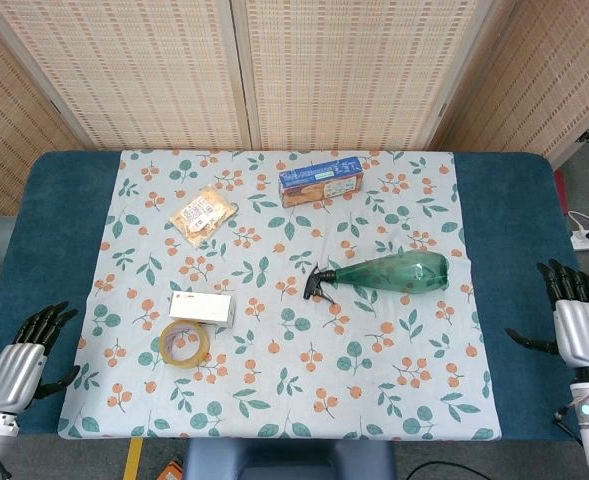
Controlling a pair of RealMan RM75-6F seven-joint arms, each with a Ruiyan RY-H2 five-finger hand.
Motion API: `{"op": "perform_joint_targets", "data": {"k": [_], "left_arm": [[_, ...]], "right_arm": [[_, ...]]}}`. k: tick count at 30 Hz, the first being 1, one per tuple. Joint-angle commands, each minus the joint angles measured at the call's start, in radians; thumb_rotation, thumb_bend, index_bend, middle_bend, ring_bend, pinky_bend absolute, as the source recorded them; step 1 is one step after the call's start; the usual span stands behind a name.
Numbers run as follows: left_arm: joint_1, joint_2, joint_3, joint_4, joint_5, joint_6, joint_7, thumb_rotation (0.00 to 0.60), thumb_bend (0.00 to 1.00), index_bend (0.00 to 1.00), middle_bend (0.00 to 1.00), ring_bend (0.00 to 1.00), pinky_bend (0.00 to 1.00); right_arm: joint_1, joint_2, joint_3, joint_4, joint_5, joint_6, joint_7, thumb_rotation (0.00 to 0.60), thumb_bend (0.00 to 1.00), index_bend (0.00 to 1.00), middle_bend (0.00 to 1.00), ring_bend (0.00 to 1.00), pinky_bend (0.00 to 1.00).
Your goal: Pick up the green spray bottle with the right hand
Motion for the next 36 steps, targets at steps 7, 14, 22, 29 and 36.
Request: {"op": "perform_joint_targets", "data": {"k": [7, 14, 22, 29, 36], "left_arm": [[0.001, 0.001, 0.002, 0.002, 0.004, 0.001, -0.005, 0.600, 0.25, 0.14, 0.04, 0.00, 0.08], [0.003, 0.004, 0.002, 0.007, 0.003, 0.001, -0.017, 0.600, 0.25, 0.15, 0.04, 0.00, 0.08], [0.009, 0.010, 0.007, 0.002, 0.013, 0.012, -0.034, 0.600, 0.25, 0.15, 0.04, 0.00, 0.08], [0.007, 0.008, -0.001, 0.008, 0.003, 0.009, -0.043, 0.600, 0.25, 0.16, 0.04, 0.00, 0.09], [0.004, 0.015, -0.014, 0.008, -0.013, 0.007, -0.075, 0.600, 0.25, 0.16, 0.04, 0.00, 0.09]], "right_arm": [[0.021, 0.001, 0.012, -0.067, -0.005, -0.013, -0.059, 0.600, 0.00, 0.00, 0.00, 0.00, 0.00], [0.087, 0.018, 0.055, -0.136, 0.007, -0.067, -0.120, 0.600, 0.00, 0.00, 0.00, 0.00, 0.00], [0.373, -0.032, 0.127, -0.012, 0.027, -0.399, -0.244, 0.600, 0.00, 0.10, 0.06, 0.00, 0.02], [0.581, -0.156, 0.121, 0.152, 0.011, -0.600, -0.351, 0.600, 0.00, 0.18, 0.14, 0.00, 0.06], [0.709, -0.292, 0.116, 0.253, 0.134, -0.677, -0.480, 0.600, 0.00, 0.23, 0.16, 0.00, 0.08]]}}
